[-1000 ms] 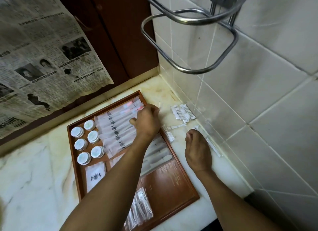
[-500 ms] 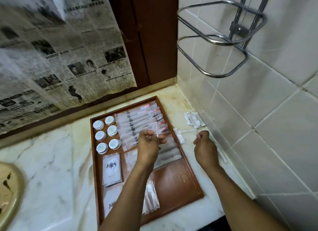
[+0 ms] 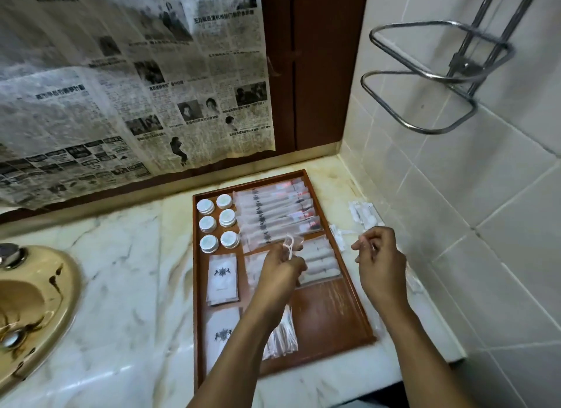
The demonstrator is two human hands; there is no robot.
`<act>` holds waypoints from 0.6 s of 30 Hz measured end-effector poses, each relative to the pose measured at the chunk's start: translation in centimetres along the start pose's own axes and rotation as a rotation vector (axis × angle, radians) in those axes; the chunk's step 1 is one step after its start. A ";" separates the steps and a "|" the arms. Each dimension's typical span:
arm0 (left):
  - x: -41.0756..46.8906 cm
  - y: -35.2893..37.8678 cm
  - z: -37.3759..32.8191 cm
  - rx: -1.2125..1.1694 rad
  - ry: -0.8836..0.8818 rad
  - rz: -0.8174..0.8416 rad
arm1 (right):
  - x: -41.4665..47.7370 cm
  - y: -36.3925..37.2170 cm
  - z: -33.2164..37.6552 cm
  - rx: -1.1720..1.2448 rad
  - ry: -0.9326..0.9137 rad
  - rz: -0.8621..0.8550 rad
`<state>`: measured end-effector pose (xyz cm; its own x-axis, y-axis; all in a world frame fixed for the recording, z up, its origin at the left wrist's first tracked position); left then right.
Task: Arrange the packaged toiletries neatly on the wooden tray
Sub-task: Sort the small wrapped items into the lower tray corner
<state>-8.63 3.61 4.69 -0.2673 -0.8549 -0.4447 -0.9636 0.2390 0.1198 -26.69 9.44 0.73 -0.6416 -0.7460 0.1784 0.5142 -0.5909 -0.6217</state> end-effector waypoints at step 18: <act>-1.8 -4.6 -1.3 0.196 0.176 0.037 | -7.1 1.7 6.3 0.058 -0.145 0.282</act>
<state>-3.70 3.42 6.09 -0.3157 -0.9066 -0.2799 -0.9385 0.3419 -0.0490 -17.69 11.82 3.25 -0.3834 -0.9164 0.1152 0.6943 -0.3682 -0.6184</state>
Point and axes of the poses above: each hand's wrist, its own x-axis towards the middle knuckle, its own y-axis out of the palm, z = x × y, the point moved 1 cm from there along x, towards the middle knuckle, and after that the axes turned 11 degrees about -x, right-handed, at the moved point
